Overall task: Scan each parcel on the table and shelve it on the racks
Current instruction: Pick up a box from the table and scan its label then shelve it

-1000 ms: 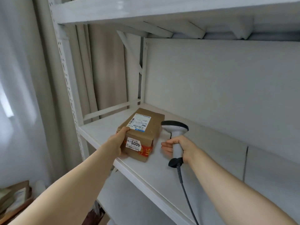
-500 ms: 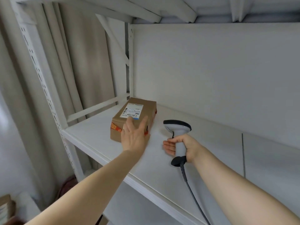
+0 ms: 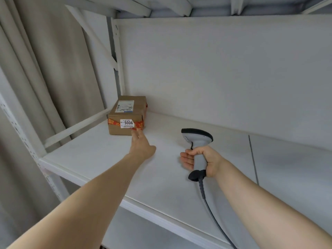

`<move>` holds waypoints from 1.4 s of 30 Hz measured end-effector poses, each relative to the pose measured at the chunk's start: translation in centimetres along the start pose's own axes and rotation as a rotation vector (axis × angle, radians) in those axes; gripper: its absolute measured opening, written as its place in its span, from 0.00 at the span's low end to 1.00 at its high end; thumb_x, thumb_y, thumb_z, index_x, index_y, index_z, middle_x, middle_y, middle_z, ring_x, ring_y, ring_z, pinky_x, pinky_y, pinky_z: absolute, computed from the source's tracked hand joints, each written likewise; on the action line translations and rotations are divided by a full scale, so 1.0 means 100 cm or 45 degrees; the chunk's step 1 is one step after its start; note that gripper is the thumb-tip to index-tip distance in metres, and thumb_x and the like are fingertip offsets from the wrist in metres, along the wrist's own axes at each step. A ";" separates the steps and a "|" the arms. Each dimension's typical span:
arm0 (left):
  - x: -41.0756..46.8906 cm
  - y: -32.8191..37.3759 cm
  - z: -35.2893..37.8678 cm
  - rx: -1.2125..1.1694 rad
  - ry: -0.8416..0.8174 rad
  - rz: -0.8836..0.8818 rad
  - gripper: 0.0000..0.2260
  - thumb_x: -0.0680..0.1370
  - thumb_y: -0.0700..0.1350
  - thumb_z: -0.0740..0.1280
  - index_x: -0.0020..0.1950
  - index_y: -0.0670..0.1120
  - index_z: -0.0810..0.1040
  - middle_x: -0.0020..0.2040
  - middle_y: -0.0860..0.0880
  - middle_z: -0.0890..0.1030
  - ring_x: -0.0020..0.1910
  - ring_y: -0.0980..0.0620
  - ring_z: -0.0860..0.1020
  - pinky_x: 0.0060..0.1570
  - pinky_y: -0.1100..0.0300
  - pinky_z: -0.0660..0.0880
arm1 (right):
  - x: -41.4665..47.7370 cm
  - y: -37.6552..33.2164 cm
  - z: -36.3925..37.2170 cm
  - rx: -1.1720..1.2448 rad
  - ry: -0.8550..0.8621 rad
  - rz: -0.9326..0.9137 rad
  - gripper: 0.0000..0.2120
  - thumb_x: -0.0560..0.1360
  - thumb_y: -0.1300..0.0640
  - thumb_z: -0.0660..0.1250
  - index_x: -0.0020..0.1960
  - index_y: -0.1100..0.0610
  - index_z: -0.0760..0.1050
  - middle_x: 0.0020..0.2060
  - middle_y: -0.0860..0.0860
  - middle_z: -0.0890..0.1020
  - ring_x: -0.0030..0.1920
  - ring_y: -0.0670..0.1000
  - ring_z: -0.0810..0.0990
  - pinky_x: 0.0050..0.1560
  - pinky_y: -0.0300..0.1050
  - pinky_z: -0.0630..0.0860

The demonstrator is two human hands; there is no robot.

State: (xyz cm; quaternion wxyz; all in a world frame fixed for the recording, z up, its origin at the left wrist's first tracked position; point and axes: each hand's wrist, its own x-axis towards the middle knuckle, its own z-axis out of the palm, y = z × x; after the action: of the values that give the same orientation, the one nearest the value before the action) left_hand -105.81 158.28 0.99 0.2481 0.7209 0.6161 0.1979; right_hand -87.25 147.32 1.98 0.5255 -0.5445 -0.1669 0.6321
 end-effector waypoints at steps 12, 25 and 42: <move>-0.105 0.141 0.068 -0.017 -0.227 0.431 0.37 0.77 0.44 0.65 0.79 0.44 0.46 0.74 0.40 0.61 0.71 0.41 0.63 0.64 0.51 0.67 | -0.128 0.006 -0.093 0.244 0.207 -0.240 0.03 0.76 0.67 0.63 0.45 0.63 0.75 0.36 0.59 0.85 0.38 0.55 0.84 0.48 0.50 0.80; -0.398 0.286 0.193 -0.067 -0.687 1.027 0.33 0.77 0.43 0.65 0.78 0.44 0.53 0.71 0.41 0.70 0.67 0.42 0.71 0.63 0.53 0.68 | -0.402 0.114 -0.283 0.595 0.686 -0.525 0.03 0.76 0.65 0.64 0.45 0.61 0.76 0.34 0.55 0.84 0.42 0.53 0.82 0.50 0.45 0.77; -0.751 0.436 0.365 -0.106 -1.349 1.745 0.29 0.76 0.41 0.64 0.76 0.43 0.59 0.53 0.49 0.76 0.52 0.52 0.74 0.49 0.59 0.69 | -0.693 0.279 -0.488 1.089 1.450 -0.802 0.04 0.77 0.61 0.65 0.44 0.58 0.73 0.28 0.51 0.79 0.22 0.45 0.71 0.26 0.37 0.72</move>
State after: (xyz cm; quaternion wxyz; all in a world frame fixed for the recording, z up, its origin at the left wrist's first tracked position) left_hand -61.98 74.88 -0.42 0.3547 0.9208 -0.1585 -0.0357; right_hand -68.63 60.10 -1.50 0.8493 -0.4621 0.2405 0.0854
